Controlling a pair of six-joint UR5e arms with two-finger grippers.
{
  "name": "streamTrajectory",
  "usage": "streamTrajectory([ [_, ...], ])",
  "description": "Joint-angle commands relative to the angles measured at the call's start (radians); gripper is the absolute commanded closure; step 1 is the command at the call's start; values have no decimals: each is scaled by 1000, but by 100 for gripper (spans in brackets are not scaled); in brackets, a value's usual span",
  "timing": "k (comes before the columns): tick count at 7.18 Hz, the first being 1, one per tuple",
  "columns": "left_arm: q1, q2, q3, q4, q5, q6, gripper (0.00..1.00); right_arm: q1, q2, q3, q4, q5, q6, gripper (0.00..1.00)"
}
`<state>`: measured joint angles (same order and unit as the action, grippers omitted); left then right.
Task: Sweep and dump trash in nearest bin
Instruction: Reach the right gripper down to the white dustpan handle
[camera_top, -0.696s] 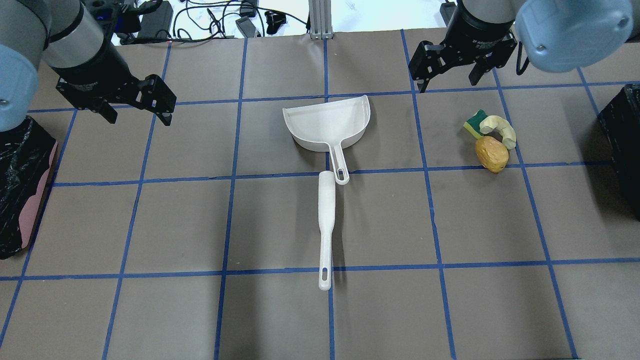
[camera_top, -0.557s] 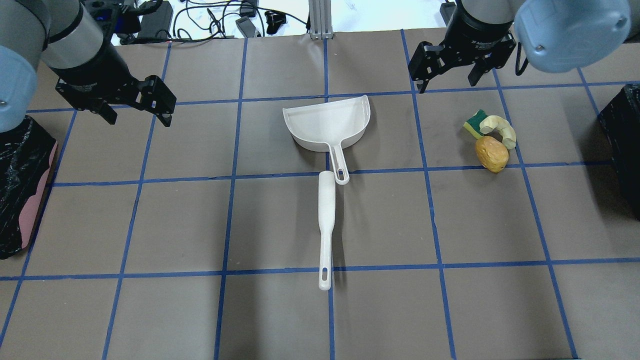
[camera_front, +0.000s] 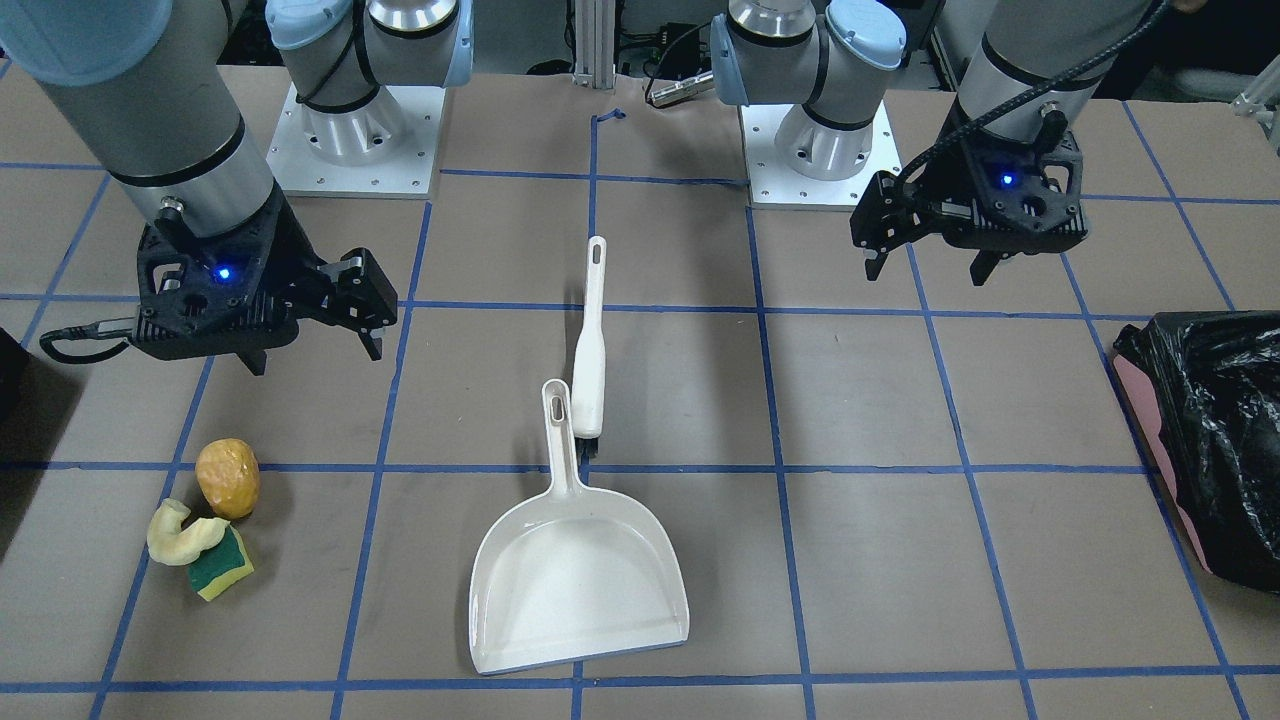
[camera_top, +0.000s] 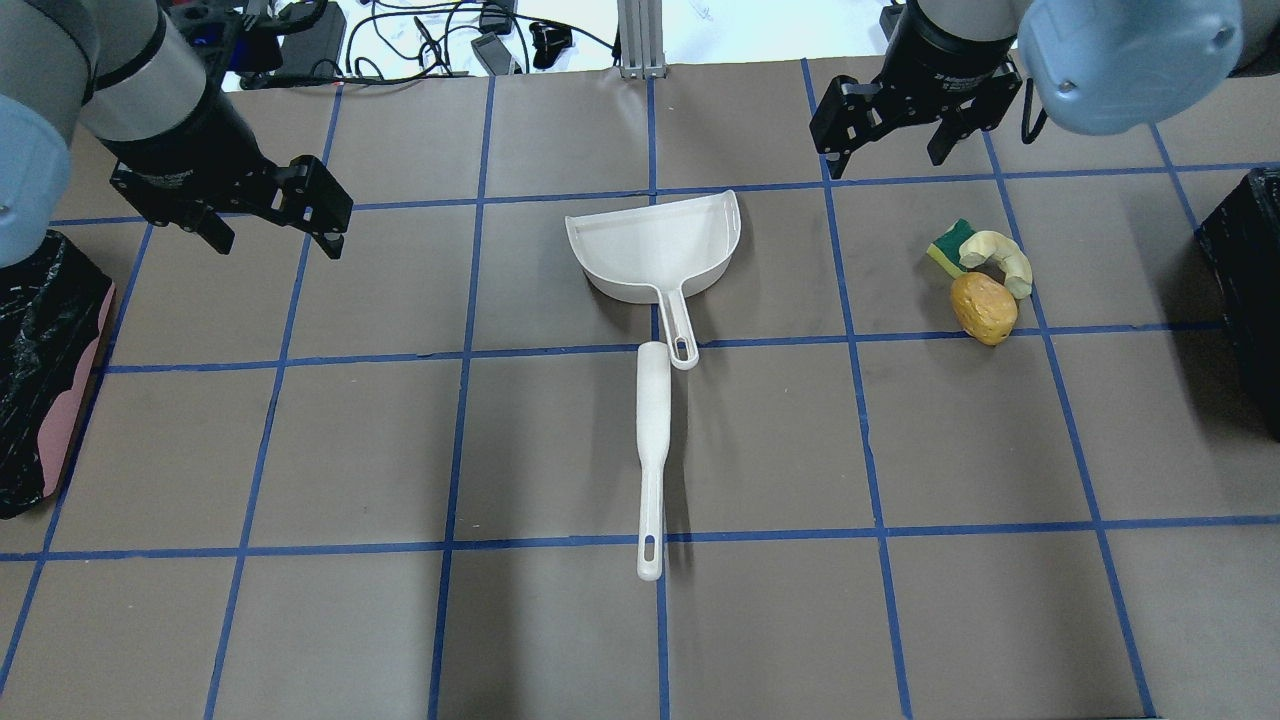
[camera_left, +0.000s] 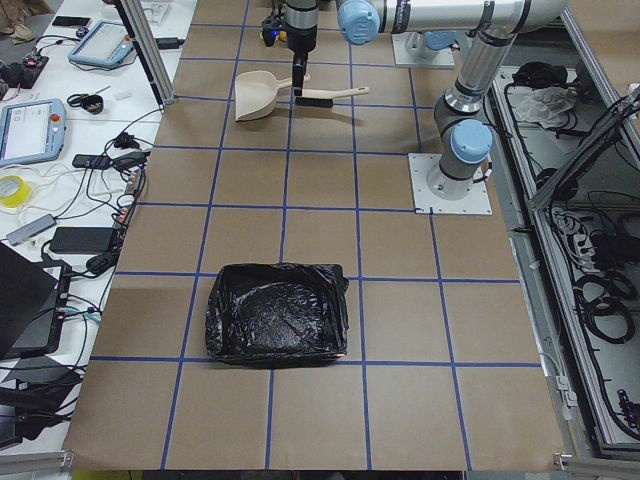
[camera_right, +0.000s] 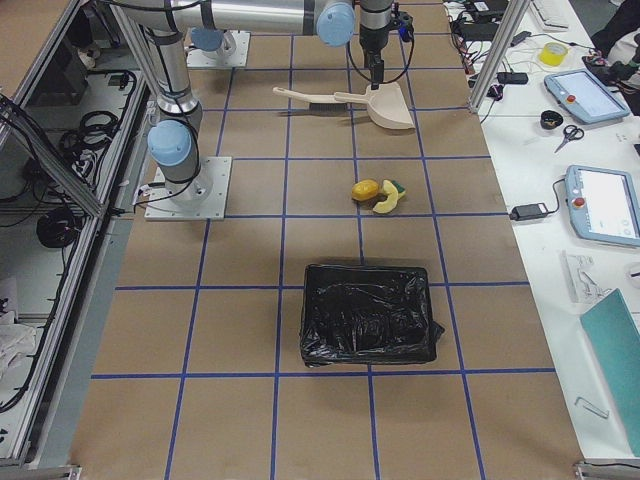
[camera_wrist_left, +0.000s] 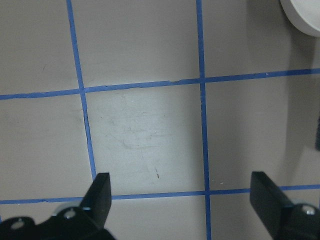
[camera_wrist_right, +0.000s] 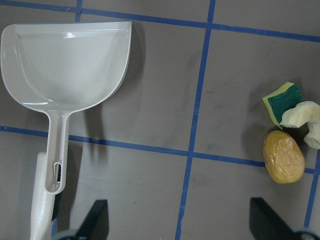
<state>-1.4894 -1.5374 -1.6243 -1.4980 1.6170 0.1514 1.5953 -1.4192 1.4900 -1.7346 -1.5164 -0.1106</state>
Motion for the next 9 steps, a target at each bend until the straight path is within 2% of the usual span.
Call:
streamTrajectory([
  [1,1,-1,0,1,3,-1,0,0,-6,4,-3,5,2,0],
  [5,9,-9,-2,-25,6,1,0,112,66,38,-40,-7,44,0],
  [8,14,-3,-26,-10,4,4,0,214,124,143,-218,-10,109,0],
  [9,9,-1,-31,-13,1,4,0,231,147,176,-246,-10,109,0],
])
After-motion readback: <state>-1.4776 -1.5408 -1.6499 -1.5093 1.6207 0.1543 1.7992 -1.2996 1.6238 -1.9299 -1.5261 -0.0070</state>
